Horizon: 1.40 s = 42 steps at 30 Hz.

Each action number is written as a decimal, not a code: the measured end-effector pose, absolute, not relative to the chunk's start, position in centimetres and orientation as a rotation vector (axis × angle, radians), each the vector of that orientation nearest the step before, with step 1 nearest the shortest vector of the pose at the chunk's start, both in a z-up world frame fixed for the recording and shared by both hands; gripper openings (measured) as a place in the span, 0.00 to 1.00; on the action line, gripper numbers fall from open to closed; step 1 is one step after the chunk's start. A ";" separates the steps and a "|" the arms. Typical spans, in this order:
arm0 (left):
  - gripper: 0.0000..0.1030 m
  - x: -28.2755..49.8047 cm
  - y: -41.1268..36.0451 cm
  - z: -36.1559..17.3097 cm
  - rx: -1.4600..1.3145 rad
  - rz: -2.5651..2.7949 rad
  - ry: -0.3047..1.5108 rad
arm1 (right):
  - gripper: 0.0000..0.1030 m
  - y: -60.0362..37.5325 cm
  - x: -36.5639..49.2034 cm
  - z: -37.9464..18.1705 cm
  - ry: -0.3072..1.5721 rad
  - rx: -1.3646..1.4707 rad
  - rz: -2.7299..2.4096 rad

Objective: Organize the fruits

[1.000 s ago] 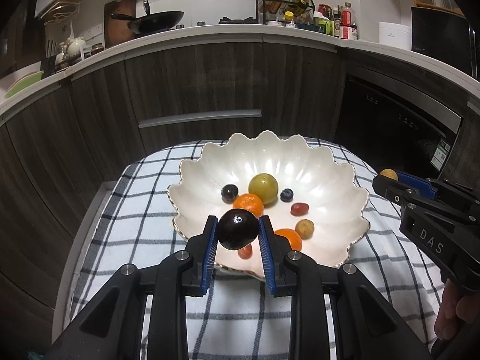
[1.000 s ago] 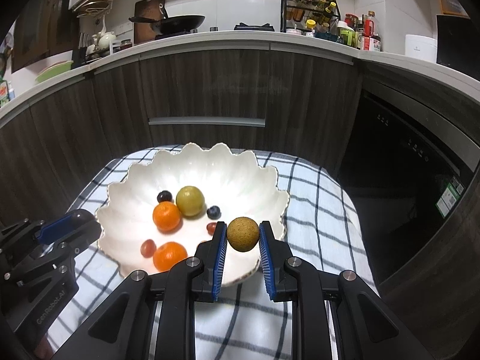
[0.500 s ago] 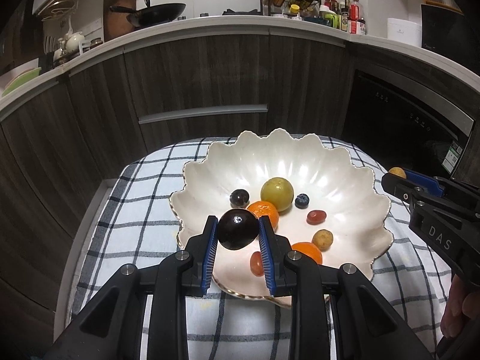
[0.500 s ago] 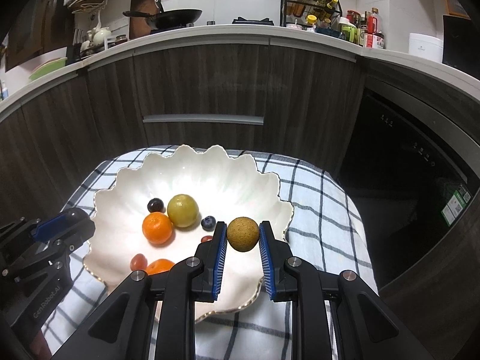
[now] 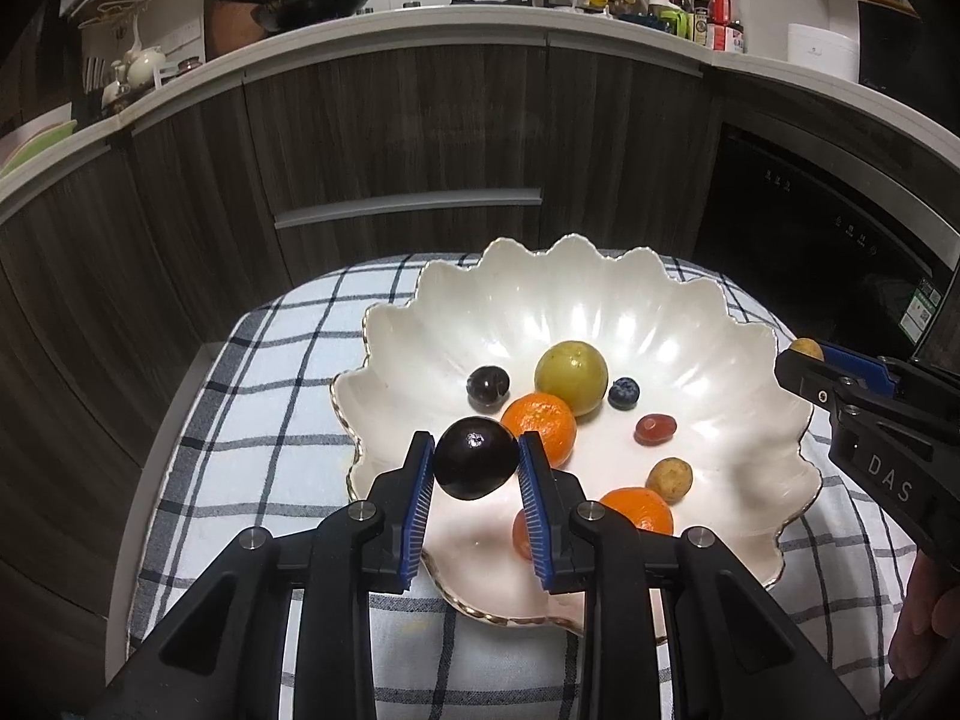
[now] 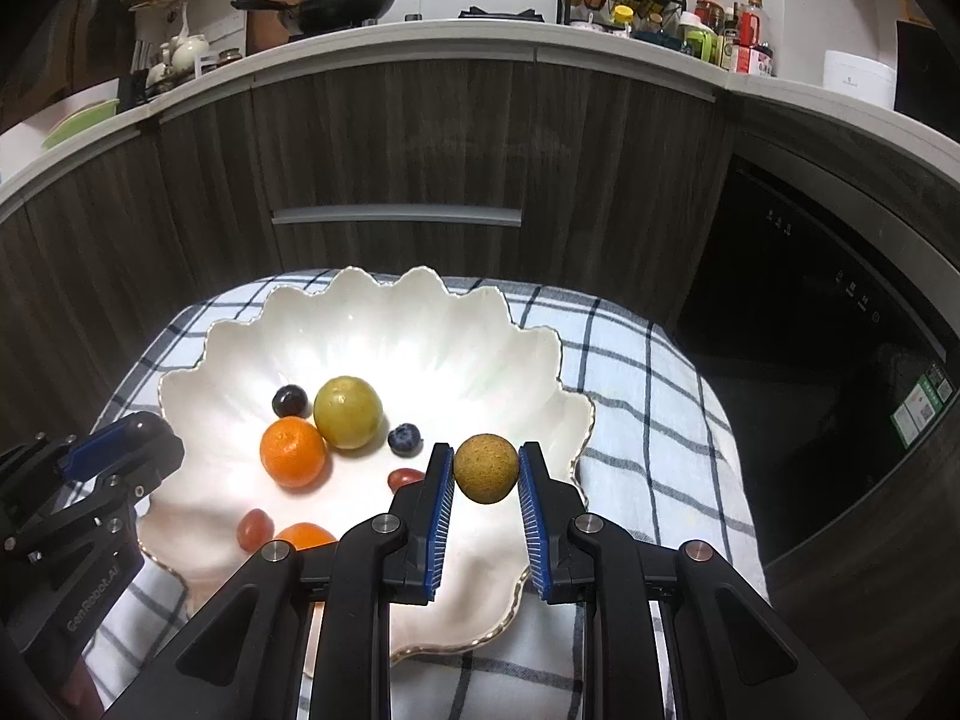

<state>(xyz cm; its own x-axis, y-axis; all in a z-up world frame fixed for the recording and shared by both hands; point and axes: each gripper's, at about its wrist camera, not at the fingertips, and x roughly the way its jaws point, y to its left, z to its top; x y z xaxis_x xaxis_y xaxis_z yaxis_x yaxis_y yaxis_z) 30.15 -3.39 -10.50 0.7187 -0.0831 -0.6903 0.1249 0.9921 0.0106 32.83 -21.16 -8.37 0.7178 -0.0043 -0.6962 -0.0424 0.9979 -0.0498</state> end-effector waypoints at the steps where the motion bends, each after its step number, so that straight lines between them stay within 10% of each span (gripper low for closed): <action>1: 0.30 30.2 -3.4 -10.6 0.059 -0.114 0.763 | 0.23 -21.1 32.9 -8.5 0.773 -0.066 0.019; 8: 0.54 29.9 -3.4 -10.2 0.063 -0.100 0.736 | 0.25 -21.0 32.9 -8.7 0.783 -0.075 0.003; 16: 0.79 29.5 -3.1 -9.6 0.063 -0.067 0.715 | 0.69 -21.3 32.3 -7.6 0.735 -0.074 -0.039; 42: 0.88 24.8 -2.4 -5.6 0.061 -0.042 0.638 | 0.69 -21.6 27.9 -4.0 0.669 -0.055 -0.044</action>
<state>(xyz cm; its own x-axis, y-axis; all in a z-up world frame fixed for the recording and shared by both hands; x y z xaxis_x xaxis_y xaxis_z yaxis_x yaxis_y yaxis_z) 24.77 -2.38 -5.64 0.8023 -0.0207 -0.5966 0.0585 0.9973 0.0440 27.87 -21.60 -4.03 0.7834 -0.0585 -0.6187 0.0229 0.9976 -0.0653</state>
